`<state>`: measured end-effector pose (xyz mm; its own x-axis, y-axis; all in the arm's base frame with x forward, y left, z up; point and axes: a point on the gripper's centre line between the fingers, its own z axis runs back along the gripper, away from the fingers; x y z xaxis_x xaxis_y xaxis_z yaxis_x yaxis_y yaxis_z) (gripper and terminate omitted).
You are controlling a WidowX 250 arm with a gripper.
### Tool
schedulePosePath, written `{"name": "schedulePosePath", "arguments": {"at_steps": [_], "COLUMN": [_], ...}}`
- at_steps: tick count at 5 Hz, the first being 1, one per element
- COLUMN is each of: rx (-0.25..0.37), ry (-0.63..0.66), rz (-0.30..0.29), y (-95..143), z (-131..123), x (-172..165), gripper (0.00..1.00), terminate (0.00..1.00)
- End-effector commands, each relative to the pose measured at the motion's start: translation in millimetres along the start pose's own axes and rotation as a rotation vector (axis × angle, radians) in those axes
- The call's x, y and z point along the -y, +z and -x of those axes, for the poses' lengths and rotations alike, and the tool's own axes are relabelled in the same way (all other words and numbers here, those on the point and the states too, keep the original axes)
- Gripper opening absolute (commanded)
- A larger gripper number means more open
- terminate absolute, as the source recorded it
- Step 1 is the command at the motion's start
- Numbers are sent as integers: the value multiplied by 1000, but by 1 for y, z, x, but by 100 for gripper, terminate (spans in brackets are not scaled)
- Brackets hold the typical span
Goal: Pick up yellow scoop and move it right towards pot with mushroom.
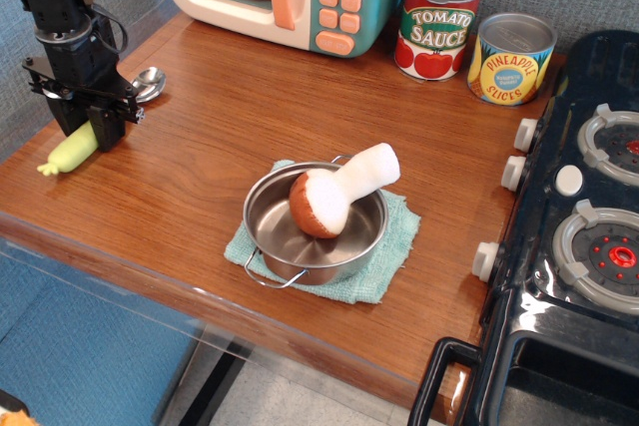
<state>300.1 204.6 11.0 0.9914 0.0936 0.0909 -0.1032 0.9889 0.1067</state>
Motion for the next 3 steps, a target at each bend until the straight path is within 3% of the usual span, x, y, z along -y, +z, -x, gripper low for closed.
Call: {"name": "schedulePosePath", "arguments": {"at_steps": [1,2,3], "rx": [37,74,96], "ry": [-12,-85,-160], "rz": [-60,-43,-11], "y": [57,67,61], "z": [-18,-43,-65], "x": [28,69,105], "gripper": [0,0,0], "terminate": [0,0,0]}}
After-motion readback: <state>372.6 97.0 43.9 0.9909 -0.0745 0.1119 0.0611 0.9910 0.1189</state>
